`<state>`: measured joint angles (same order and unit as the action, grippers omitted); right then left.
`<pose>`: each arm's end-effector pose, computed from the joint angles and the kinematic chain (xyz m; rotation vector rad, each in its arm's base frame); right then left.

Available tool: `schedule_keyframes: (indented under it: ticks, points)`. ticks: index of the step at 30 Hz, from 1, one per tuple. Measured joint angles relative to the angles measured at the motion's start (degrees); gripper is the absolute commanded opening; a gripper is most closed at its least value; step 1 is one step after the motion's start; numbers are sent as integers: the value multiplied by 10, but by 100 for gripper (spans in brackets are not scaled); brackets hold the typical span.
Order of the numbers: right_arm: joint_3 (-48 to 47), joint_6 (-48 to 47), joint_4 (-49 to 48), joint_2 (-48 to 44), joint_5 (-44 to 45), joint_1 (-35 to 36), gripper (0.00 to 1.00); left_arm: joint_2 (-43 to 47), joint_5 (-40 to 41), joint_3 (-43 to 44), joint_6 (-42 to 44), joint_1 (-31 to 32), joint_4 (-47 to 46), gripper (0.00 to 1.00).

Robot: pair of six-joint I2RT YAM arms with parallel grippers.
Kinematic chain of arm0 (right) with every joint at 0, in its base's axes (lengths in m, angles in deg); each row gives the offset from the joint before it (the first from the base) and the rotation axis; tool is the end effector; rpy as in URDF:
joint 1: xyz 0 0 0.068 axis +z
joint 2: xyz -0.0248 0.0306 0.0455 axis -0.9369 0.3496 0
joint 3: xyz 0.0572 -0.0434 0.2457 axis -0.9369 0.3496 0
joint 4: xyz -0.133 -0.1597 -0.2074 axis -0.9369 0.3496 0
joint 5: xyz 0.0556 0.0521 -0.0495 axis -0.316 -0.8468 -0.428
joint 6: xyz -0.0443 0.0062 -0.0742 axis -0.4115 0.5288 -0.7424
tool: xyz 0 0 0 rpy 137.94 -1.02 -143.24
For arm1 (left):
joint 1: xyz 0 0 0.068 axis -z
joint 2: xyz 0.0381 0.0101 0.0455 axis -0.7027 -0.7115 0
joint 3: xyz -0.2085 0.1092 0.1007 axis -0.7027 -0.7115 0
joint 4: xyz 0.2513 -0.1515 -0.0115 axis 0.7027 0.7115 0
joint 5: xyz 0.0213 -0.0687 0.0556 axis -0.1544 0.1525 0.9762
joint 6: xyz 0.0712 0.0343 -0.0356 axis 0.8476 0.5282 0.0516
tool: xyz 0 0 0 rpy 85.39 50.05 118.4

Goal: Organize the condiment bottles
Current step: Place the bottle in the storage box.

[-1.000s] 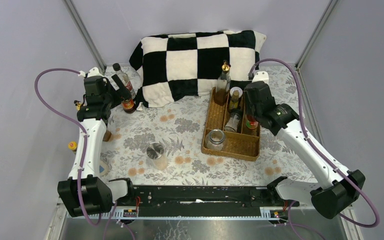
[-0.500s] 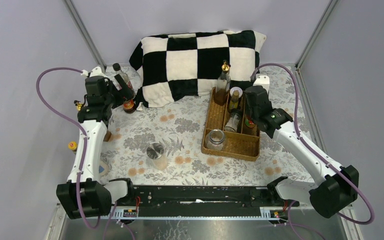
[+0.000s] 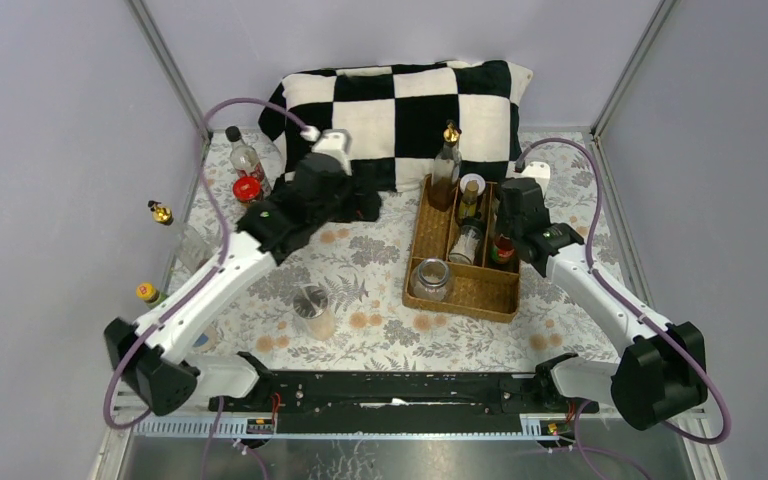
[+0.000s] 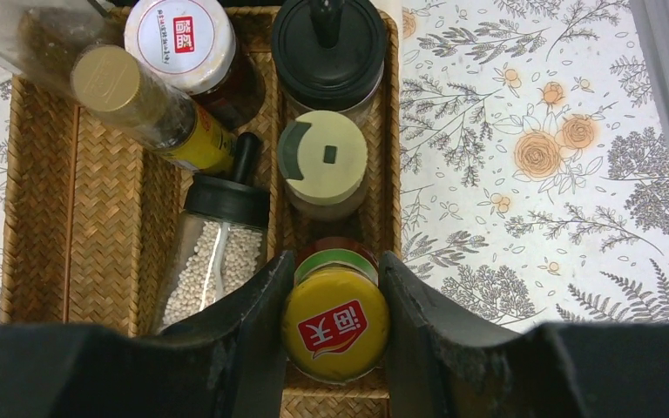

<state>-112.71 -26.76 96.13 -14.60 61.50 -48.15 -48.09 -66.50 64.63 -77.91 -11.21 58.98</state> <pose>0.3297 0.0922 0.2372 0.1389 2.0838 -0.1254 0.3000 -0.1825 0.3439 0.0353 2.1159 -0.4479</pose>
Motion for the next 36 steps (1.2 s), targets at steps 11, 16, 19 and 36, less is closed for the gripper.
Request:
schedule_keyframes:
  ticks: [11, 16, 19, 36]
  points:
    - [12, 4, -32, 0, -24, -21, 58, -210, 92, 134, -21, 185, 31, 96]
    - [8, 7, -31, 0, -34, -21, 79, -279, 103, 201, -23, 216, 41, 95]
    - [0, 9, -26, -1, -39, -21, 92, -310, 104, 228, -25, 221, 43, 91]
    - [-136, 1, 98, -99, -40, -21, 93, -502, 96, 374, -18, 220, 64, 76]
